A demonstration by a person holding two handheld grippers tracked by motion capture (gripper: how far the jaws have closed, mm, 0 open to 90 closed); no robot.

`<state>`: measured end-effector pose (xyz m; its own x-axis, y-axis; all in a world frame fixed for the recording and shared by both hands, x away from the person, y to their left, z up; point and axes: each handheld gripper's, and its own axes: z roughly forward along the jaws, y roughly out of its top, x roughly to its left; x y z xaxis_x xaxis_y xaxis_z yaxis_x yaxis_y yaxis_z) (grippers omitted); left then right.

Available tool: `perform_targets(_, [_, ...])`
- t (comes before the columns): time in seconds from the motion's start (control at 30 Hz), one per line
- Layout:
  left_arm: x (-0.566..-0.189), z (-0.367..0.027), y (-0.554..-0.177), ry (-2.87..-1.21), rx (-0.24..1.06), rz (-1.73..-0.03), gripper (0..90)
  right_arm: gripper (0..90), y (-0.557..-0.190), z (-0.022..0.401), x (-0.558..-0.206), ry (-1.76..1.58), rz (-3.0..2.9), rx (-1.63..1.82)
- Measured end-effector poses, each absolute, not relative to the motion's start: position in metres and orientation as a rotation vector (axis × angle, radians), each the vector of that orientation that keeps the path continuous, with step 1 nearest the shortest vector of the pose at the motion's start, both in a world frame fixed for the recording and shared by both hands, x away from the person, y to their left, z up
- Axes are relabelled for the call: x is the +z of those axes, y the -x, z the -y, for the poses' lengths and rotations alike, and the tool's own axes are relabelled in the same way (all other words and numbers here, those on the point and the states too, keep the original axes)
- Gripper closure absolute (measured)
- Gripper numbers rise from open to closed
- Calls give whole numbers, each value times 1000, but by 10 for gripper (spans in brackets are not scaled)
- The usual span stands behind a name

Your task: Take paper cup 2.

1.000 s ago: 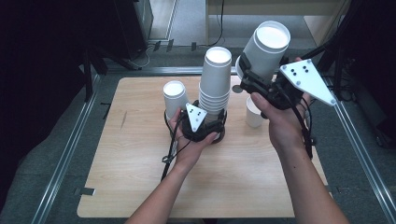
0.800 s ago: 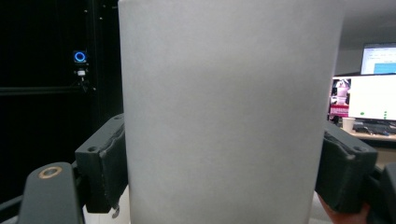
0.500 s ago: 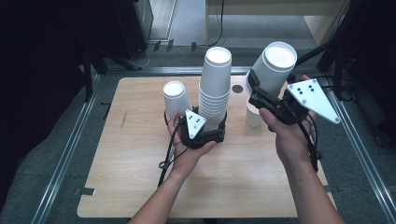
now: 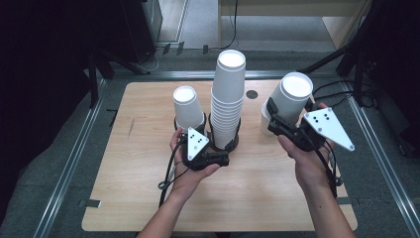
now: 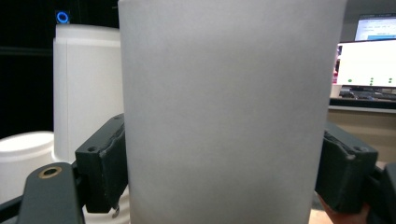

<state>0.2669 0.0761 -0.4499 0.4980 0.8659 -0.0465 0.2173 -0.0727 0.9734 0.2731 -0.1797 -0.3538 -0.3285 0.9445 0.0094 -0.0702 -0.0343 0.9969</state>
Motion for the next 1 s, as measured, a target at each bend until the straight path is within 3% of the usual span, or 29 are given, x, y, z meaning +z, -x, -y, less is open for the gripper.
perform_targets(0.63, [-452,-95,-239,-1618,627,-945,0,175,-251,183,-419,-951,-1485,1381])
perform_targets(1.0, [-454,-107,-233,-1622,561,-950,0,174,-247,166,-446,-870,-1562,1290])
